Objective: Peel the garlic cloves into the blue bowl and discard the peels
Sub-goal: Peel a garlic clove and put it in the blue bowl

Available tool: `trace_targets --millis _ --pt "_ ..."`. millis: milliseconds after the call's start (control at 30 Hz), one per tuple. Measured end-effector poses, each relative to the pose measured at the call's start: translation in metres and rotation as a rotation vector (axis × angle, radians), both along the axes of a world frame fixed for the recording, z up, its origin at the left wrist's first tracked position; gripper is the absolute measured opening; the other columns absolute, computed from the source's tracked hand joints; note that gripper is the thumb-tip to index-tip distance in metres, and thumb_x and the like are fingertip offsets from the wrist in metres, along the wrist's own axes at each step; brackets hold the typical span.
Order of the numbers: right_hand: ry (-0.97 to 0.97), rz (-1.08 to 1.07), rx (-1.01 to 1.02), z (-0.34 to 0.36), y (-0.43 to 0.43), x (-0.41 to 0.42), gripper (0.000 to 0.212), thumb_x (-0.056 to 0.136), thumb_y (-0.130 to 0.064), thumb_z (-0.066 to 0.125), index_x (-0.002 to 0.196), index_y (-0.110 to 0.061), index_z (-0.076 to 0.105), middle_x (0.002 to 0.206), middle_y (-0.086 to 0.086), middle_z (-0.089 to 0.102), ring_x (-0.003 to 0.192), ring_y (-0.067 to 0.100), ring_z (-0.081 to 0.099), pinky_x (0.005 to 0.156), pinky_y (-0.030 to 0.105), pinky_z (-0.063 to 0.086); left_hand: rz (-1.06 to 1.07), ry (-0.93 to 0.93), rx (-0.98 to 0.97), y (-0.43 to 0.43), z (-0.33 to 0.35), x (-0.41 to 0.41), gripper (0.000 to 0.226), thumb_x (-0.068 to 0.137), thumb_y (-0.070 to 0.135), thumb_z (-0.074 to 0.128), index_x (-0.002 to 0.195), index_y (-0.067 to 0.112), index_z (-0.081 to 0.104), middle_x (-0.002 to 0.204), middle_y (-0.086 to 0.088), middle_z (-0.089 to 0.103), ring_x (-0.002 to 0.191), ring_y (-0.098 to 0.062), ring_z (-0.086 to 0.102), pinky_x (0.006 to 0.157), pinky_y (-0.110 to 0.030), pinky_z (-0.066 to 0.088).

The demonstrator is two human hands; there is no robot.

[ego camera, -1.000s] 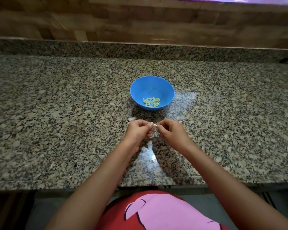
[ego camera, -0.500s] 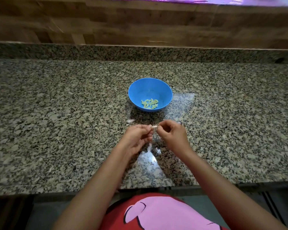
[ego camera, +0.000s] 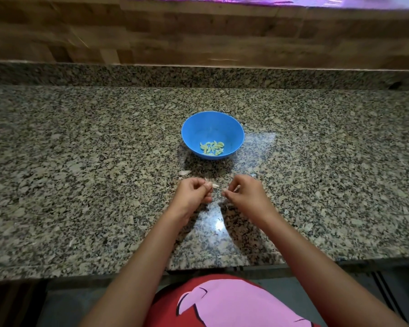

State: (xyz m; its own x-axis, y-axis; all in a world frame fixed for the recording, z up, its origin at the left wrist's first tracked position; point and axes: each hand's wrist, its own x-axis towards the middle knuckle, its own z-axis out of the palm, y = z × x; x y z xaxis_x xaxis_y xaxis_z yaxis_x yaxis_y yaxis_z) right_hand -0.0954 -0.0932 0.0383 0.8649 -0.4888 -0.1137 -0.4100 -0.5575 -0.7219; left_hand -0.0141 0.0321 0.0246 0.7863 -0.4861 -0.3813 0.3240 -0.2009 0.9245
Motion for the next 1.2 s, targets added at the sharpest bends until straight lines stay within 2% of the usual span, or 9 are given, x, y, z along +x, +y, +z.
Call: trace_targets --millis 100,267,433,533,700,833,1033,1100,1200 --pt "-0.001 0.036 0.163 0.003 0.003 -0.001 0.01 0.084 -0.019 0.069 0.089 -0.014 0.062 0.089 0.004 0.066 0.078 0.019 0.067 0.07 0.037 0.058 -0.067 -0.017 0.043 0.002 -0.004 -0.009 0.011 0.094 0.01 0.054 0.089 0.003 0.061 0.078 -0.004 0.064 0.062 -0.008 0.062 0.072 -0.026 0.054" --pt "0.033 0.128 0.09 0.002 0.01 -0.001 0.009 0.089 -0.01 0.062 0.096 -0.01 0.068 0.088 0.004 0.068 0.078 0.017 0.064 0.076 0.035 0.057 -0.05 0.056 -0.006 0.005 -0.004 -0.015 0.011 0.093 0.008 0.052 0.092 0.002 0.061 0.077 -0.003 0.065 0.064 -0.007 0.063 0.069 -0.023 0.054" --pt "0.009 0.126 0.115 0.004 0.012 0.001 0.009 0.09 -0.014 0.061 0.095 -0.01 0.067 0.08 0.003 0.067 0.069 0.014 0.063 0.067 0.029 0.056 -0.077 -0.004 -0.01 0.006 0.003 -0.009 0.008 0.091 0.003 0.055 0.087 0.001 0.062 0.073 -0.004 0.063 0.058 -0.006 0.062 0.063 -0.019 0.054" --pt "0.013 0.116 0.223 0.007 0.01 0.003 0.007 0.09 -0.014 0.061 0.091 -0.009 0.065 0.072 0.003 0.066 0.061 0.012 0.063 0.061 0.028 0.056 -0.085 -0.042 0.011 0.008 0.006 -0.008 0.01 0.09 0.002 0.056 0.082 0.005 0.061 0.069 -0.001 0.063 0.053 -0.003 0.063 0.056 -0.018 0.053" --pt "-0.012 0.02 0.385 0.003 0.0 0.002 0.004 0.087 -0.011 0.064 0.084 -0.01 0.065 0.073 0.01 0.068 0.061 0.02 0.065 0.063 0.04 0.058 -0.048 -0.155 0.158 0.01 0.001 -0.001 0.004 0.09 0.013 0.059 0.087 0.013 0.06 0.081 -0.004 0.065 0.068 -0.014 0.062 0.067 -0.03 0.053" --pt "-0.024 -0.025 0.19 -0.001 -0.008 0.004 0.002 0.086 -0.012 0.066 0.085 -0.013 0.065 0.074 0.002 0.065 0.056 0.01 0.059 0.051 0.019 0.05 -0.072 -0.193 0.199 0.007 0.002 -0.002 0.004 0.089 0.013 0.06 0.087 0.016 0.062 0.078 -0.003 0.065 0.071 -0.017 0.062 0.076 -0.04 0.055" --pt "0.015 -0.012 -0.144 -0.012 -0.021 0.021 0.016 0.091 -0.011 0.059 0.103 -0.006 0.068 0.103 0.009 0.064 0.091 0.017 0.059 0.083 0.024 0.047 -0.143 -0.398 0.383 0.006 0.001 -0.007 0.005 0.089 0.019 0.06 0.092 0.016 0.063 0.088 0.002 0.065 0.08 -0.014 0.061 0.078 -0.033 0.053" --pt "0.062 0.006 -0.166 -0.014 -0.023 0.021 0.023 0.091 -0.014 0.059 0.111 -0.004 0.065 0.109 0.011 0.062 0.098 0.02 0.056 0.091 0.028 0.045 -0.148 -0.415 0.41 0.009 -0.001 -0.009 0.009 0.09 0.019 0.059 0.096 0.014 0.063 0.092 0.0 0.065 0.084 -0.015 0.062 0.079 -0.033 0.054" --pt "0.092 0.036 -0.132 -0.013 -0.013 -0.001 0.039 0.09 -0.027 0.059 0.126 -0.01 0.055 0.118 0.005 0.056 0.105 0.013 0.049 0.096 0.025 0.04 -0.121 -0.433 0.403 0.012 -0.004 -0.012 0.009 0.092 0.02 0.057 0.098 0.014 0.062 0.089 0.002 0.063 0.076 -0.009 0.058 0.062 -0.014 0.049"
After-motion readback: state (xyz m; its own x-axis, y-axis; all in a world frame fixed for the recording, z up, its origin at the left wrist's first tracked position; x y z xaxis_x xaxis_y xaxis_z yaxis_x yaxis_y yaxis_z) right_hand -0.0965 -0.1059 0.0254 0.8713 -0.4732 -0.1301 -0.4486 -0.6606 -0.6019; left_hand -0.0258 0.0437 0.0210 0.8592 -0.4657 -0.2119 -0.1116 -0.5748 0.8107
